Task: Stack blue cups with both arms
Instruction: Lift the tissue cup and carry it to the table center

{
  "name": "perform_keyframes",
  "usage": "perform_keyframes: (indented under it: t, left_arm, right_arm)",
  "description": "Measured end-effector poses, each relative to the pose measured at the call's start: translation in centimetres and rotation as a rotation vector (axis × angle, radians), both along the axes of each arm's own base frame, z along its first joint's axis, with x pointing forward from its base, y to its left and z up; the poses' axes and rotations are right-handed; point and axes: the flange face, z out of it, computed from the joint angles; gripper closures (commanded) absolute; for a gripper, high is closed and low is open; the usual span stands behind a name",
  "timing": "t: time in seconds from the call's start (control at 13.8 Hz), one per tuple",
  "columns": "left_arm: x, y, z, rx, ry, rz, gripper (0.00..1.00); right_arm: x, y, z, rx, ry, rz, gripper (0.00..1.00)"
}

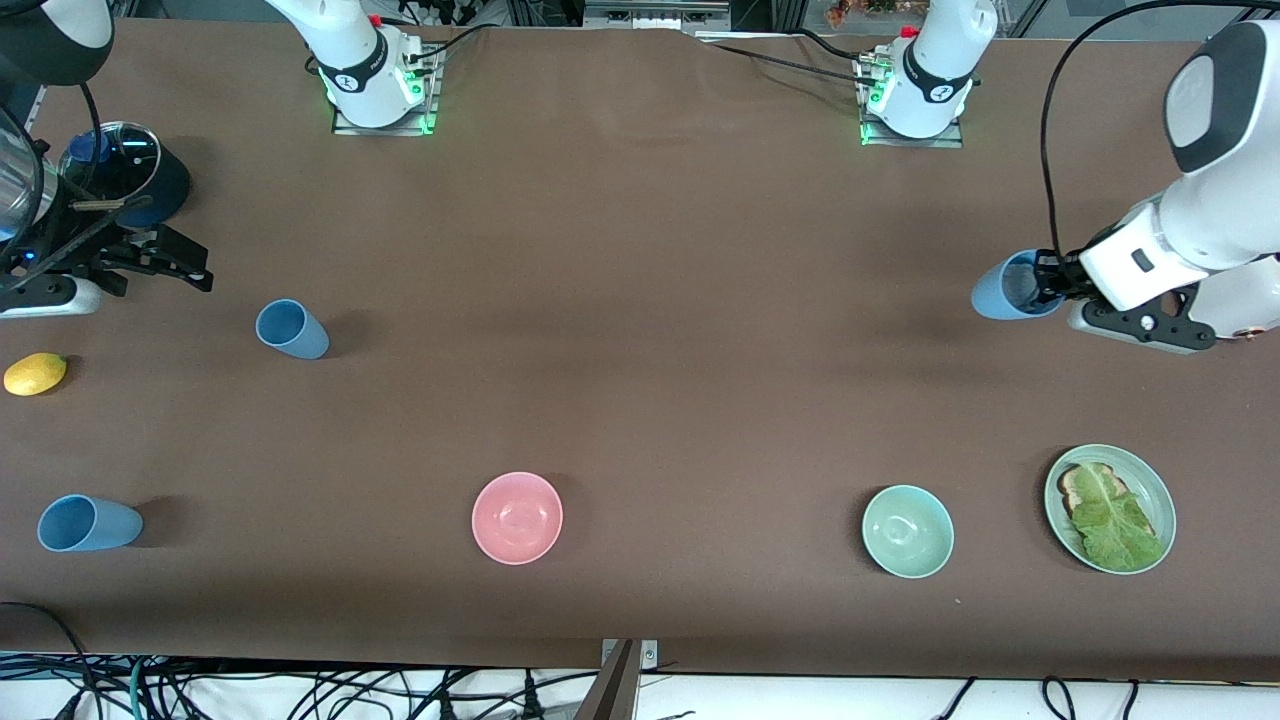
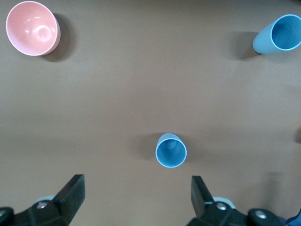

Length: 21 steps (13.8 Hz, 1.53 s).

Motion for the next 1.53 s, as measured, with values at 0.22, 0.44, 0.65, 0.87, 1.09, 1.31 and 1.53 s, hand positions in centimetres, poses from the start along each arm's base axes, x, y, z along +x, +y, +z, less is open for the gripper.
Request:
perform_keyframes:
  t: [0.22,0.44,0.65,0.87,1.09,1.31,1.53]
  left_arm:
    - [0.0,-6.1,1.1,0.01,-0.026,0.064,1.0]
    - [-1.6,-13.3,1.9,0.025,-0.031,0.154,1.0]
    - [-3.5,-19.6,1.3,0.046,-0.022,0.257,1.0]
    - [-5.2,-25.2,0.5,0.066,-0.015,0.347,1.0]
    - [-7.3,-30.7,-0.9,0.091,-0.005,0.422,1.0]
    - [-8.6,-36.4,-2.6,0.085,-0.01,0.507,1.0]
    - [-8.3,-40.1,-5.5,0.057,-0.02,0.574,1.0]
  right_arm:
    - [0.0,0.0,0.0,0.0,0.002,-0.001,0.0]
    - [-0.2,0.0,-0.1,0.0,0.017,0.002,0.0]
    - [-0.3,0.0,-0.2,0.0,0.023,0.002,0.0]
    - [-0.6,0.0,-0.4,-0.001,0.052,0.003,0.0]
    - [-0.8,0.0,-0.3,-0.001,0.059,0.003,0.0]
    - [-0.9,0.0,-0.2,-0.001,0.059,0.003,0.0]
    - [-0.9,0.0,-0.2,-0.001,0.061,0.003,0.0]
